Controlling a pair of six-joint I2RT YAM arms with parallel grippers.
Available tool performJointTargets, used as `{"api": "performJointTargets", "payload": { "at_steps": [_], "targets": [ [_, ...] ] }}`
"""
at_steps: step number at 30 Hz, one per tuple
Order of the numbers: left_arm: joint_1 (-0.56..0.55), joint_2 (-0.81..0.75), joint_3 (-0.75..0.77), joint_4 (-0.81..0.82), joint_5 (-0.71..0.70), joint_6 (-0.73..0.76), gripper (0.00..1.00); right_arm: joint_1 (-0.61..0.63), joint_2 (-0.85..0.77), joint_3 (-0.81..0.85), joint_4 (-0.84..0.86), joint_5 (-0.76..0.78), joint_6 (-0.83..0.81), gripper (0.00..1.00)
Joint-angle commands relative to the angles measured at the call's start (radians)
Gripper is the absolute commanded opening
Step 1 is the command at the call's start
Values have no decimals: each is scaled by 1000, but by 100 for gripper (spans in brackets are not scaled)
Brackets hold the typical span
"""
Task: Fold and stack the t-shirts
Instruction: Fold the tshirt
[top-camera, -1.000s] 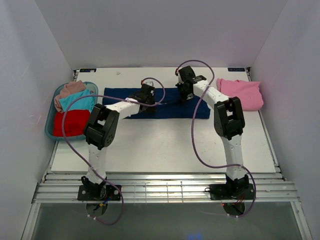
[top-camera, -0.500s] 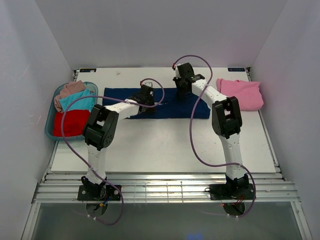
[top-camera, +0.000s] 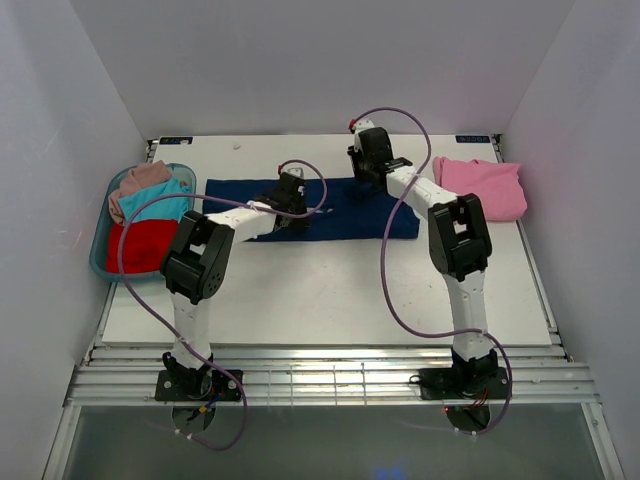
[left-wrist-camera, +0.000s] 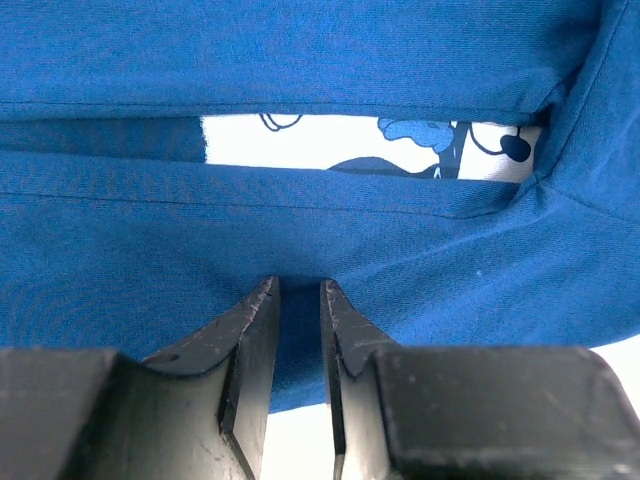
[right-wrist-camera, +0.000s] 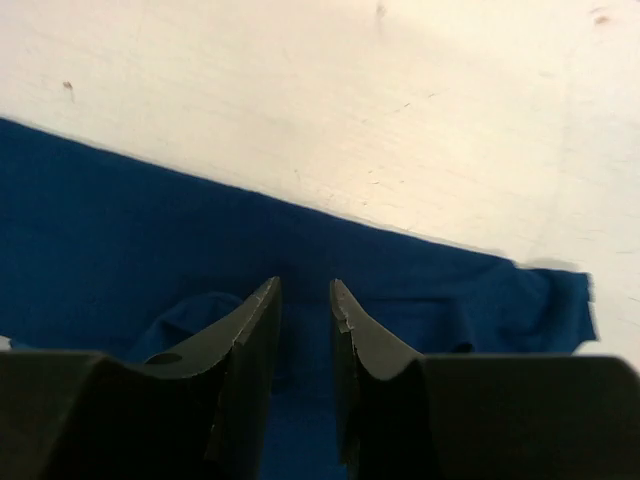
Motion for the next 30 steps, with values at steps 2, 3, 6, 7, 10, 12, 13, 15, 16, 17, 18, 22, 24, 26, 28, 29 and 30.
{"api": "performJointTargets", "payload": {
  "at_steps": [2, 3, 6, 7, 10, 12, 13, 15, 16, 17, 18, 22, 24, 26, 28, 29, 30],
  "targets": [
    [-18, -37, -12, -85, 1, -4, 33, 3, -216, -69, 141, 74, -9, 32],
    [-22, -36, -3, -85, 0, -1, 33, 2, -228, -79, 122, 77, -10, 32],
    [-51, -40, 39, -85, -5, 3, 34, 3, -248, -94, -8, 72, -6, 28],
    [-67, -42, 49, -87, -2, 2, 34, 2, -245, -94, -46, 68, -1, 21],
    [-108, -40, 100, -88, 7, -3, 33, 2, -227, -112, -151, 33, 19, 8],
    [-133, -37, 140, -87, 9, -9, 33, 2, -213, -146, -182, -6, 19, 8],
    [-163, -29, 155, -85, 6, -10, 32, 2, -208, -155, -186, -16, 51, 8],
    [-190, -17, 181, -79, 3, -7, 32, 2, -185, -163, -200, -47, 60, 8],
    [-206, 1, 206, -81, 4, -9, 32, 2, -176, -159, -206, -56, 69, 8],
    [-214, 10, 217, -81, 10, -12, 31, 2, -156, -151, -212, -72, 73, 8],
    [-217, 20, 223, -79, 16, -16, 31, 2, -146, -134, -227, -79, 74, 8],
    [-223, 69, 234, -58, 26, -26, 30, 2, -92, -93, -257, -101, 79, 8],
    [-223, 83, 240, -52, 29, -21, 30, 2, -80, -82, -263, -104, 79, 8],
    [-222, 101, 246, -47, 35, -20, 30, 2, -66, -71, -268, -102, 80, 8],
    [-223, 110, 246, -38, 41, -18, 30, 2, -60, -66, -271, -101, 82, 8],
    [-225, 115, 238, -35, 39, -16, 29, 2, -52, -66, -272, -101, 82, 8],
    [-225, 122, 232, -24, 36, -13, 29, 2, -49, -65, -271, -101, 82, 8]
  ]
}}
